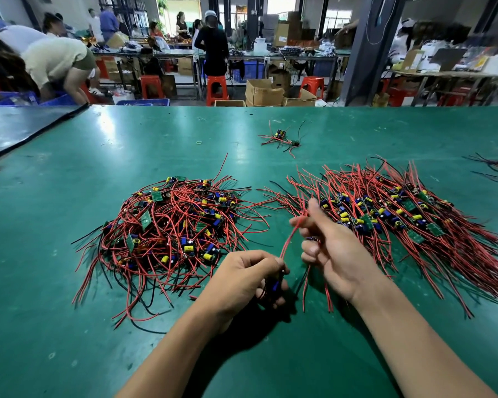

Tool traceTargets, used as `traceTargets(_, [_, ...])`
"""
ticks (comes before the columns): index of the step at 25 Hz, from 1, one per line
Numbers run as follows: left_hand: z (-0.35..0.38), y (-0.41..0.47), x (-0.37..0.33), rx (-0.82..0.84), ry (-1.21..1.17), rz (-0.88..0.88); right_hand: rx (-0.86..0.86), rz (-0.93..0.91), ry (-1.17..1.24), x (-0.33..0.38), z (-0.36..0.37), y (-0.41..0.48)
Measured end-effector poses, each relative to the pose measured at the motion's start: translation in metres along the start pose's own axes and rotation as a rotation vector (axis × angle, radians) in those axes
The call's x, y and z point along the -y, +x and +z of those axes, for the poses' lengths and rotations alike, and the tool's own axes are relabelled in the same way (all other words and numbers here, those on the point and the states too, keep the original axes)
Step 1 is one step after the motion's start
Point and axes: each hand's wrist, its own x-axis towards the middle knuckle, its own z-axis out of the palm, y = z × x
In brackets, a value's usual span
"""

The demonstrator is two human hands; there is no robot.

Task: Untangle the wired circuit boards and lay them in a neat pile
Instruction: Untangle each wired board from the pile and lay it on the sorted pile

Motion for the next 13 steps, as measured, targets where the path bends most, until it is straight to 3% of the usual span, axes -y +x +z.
traceTargets(2, [-0.001, 0.001, 0.000, -0.040, -0.064, 0.009, 0.107, -0.016, -0.254, -0.011, 0.004, -0.005])
traceTargets(5, [-0.003, 0.001, 0.000, -0.064, -0.087, 0.034, 0.264, 0.045, -0.377, -0.021, 0.011, -0.010])
traceTargets(9, [-0.003, 0.003, 0.002, -0.050, -0.013, 0.023, 0.071, -0.077, -0.416, -0.018, 0.005, -0.002])
traceTargets(13, [-0.003, 0.000, 0.002, 0.046, 0.090, 0.045, -0.131, -0.187, -0.256, -0.012, -0.007, 0.008])
